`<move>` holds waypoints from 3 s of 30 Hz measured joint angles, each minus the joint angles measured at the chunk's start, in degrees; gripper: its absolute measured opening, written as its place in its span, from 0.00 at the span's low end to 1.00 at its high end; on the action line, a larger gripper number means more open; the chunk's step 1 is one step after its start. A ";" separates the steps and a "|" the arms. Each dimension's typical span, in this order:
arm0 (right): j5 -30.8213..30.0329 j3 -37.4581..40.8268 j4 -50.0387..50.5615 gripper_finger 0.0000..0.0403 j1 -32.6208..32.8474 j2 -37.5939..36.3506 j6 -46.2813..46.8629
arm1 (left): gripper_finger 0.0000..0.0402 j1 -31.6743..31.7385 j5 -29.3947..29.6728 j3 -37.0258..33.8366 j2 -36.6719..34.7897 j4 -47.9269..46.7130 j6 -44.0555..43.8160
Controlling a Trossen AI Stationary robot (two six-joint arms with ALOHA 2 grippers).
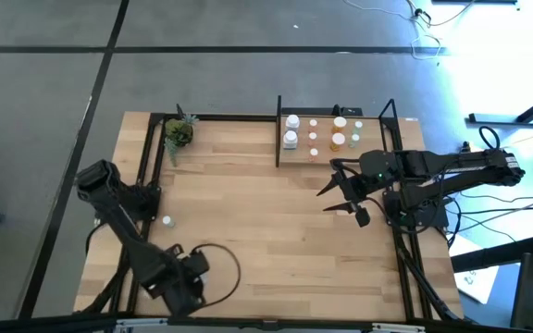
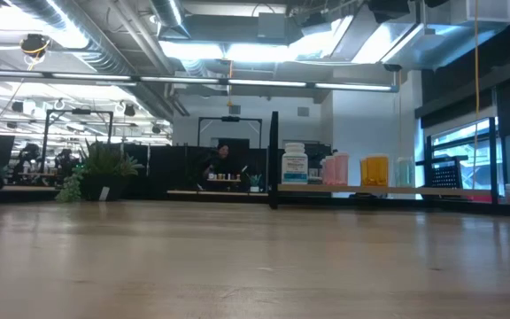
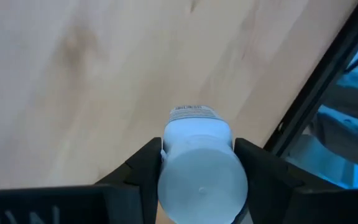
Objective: Pick and place medicine bottles onto shelf by color
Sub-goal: Put the white pill bottle on the shelf aligned with the other white pill bottles
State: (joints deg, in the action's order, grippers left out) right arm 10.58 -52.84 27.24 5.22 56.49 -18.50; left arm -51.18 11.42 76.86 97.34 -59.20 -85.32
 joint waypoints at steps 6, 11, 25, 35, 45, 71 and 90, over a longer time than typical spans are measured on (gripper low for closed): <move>0.00 0.00 0.00 0.51 0.00 0.00 0.00 | 0.41 8.32 0.00 6.34 0.00 -2.25 11.56; 0.01 0.00 0.00 0.51 -0.01 0.00 0.00 | 0.41 16.51 -0.55 9.84 0.00 -2.25 21.80; 0.01 0.01 0.00 0.51 0.01 0.00 0.00 | 0.41 40.91 -7.66 12.56 0.51 -0.11 41.81; -0.01 0.02 -0.05 0.51 0.01 0.09 0.00 | 0.41 46.90 -10.97 12.57 5.65 4.66 47.06; 0.01 0.04 -0.35 0.51 -0.01 0.02 0.00 | 0.41 47.43 -7.79 12.45 11.34 5.35 45.97; 0.01 0.02 -0.13 0.51 -0.01 0.02 0.00 | 0.41 47.54 -7.54 12.50 17.14 9.42 42.14; 0.01 0.02 -0.15 0.51 -0.01 0.02 0.00 | 0.51 47.54 -7.21 12.50 17.14 9.13 41.95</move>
State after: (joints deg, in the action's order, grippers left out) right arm 10.59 -52.82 27.09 5.21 56.51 -18.50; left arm -3.64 4.21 89.36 114.48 -50.07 -43.38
